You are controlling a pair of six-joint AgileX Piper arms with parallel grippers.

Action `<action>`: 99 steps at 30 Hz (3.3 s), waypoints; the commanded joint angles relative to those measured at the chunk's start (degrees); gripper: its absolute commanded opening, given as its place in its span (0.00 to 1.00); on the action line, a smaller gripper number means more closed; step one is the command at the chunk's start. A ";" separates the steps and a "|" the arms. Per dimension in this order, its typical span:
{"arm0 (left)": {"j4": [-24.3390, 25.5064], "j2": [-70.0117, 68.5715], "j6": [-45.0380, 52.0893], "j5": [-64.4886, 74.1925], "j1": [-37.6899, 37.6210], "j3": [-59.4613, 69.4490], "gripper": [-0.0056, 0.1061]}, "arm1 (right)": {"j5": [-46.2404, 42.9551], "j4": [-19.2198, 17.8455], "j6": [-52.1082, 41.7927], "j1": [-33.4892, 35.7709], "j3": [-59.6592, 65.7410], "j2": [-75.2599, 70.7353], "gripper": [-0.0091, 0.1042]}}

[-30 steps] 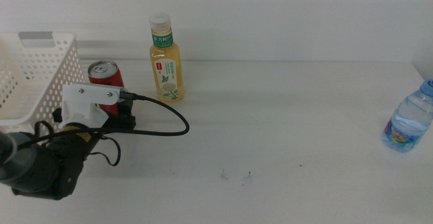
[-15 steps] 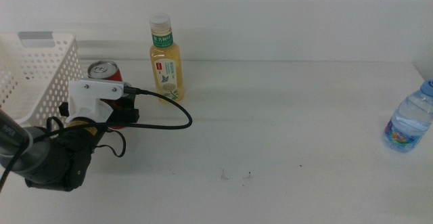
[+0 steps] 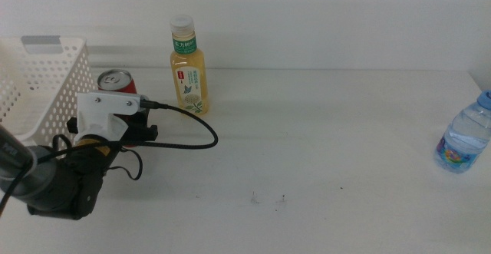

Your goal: Use arms to grab the bottles and put them into the dustbin to the left of the table.

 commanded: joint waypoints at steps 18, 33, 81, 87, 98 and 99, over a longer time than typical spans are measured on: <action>3.98 -42.62 -6.41 53.37 0.04 -0.95 0.27 | -0.56 -0.22 -0.44 -0.46 0.15 -0.22 0.88; -5.24 -39.41 12.85 103.35 6.87 -35.21 0.27 | -0.56 -0.22 -0.44 -0.46 0.15 -0.22 0.88; -9.64 -0.63 25.24 122.21 25.61 -62.71 0.89 | -0.56 -0.22 -0.44 -0.46 0.15 -0.22 0.88; -3.93 -6.55 15.93 123.73 22.32 -63.28 0.89 | -0.56 -0.22 -0.44 -0.46 0.15 -0.22 0.88; -3.94 -28.11 6.27 113.59 5.39 -51.23 0.89 | -0.56 -0.22 -0.44 -0.46 0.15 -0.22 0.88; -3.70 -30.31 5.76 109.96 3.42 -48.19 0.89 | -0.56 -0.22 -0.44 -0.46 0.15 -0.22 0.88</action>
